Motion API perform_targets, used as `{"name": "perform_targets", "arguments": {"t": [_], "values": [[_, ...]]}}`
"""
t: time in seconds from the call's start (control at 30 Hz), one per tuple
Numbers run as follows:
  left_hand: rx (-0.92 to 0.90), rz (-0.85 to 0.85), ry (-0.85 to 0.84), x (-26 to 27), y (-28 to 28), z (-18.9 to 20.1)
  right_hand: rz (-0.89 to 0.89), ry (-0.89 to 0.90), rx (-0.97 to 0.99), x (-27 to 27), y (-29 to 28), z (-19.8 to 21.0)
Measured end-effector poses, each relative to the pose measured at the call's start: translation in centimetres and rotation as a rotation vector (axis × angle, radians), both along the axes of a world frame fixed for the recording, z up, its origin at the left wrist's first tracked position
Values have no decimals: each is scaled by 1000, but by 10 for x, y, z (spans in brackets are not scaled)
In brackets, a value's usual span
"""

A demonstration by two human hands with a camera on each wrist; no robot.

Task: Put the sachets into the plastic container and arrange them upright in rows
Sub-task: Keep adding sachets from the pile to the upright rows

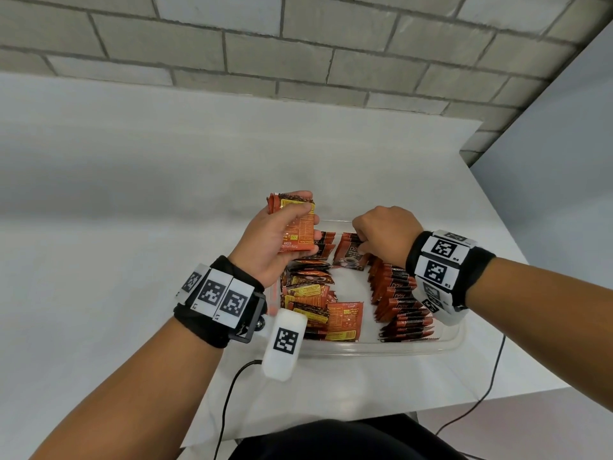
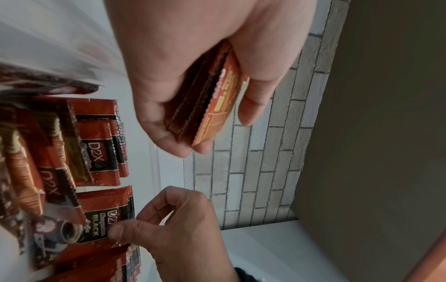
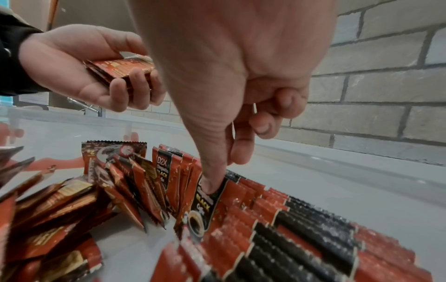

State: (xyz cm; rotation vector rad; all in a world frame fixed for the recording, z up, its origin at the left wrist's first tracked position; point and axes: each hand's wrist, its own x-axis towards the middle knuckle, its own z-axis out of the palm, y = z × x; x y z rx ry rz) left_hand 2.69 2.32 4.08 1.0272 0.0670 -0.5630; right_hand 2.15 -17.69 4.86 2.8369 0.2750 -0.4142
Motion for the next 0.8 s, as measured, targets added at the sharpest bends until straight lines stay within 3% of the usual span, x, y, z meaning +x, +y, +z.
{"name": "perform_targets", "arguments": {"t": [0.17,0.27,0.43,0.5,0.63,0.8], "values": [[-72,-29,57,1,-1,-1,-20,-16,5,-1,-3,2],[-78,-51,76,1,-1,0,-93,-31,124,-4,-8,8],[-8,-151,-11,-1,-7,4,-280,-93,851,-18,-2,33],[2,-197,-50,-4,-10,6,-312,-58,1046,-28,4,41],[48,-265,-125,-8,-18,6,-315,-25,1156,-39,3,40],[12,-90,22,-6,-24,6,-311,-360,1200,-45,-11,42]]}}
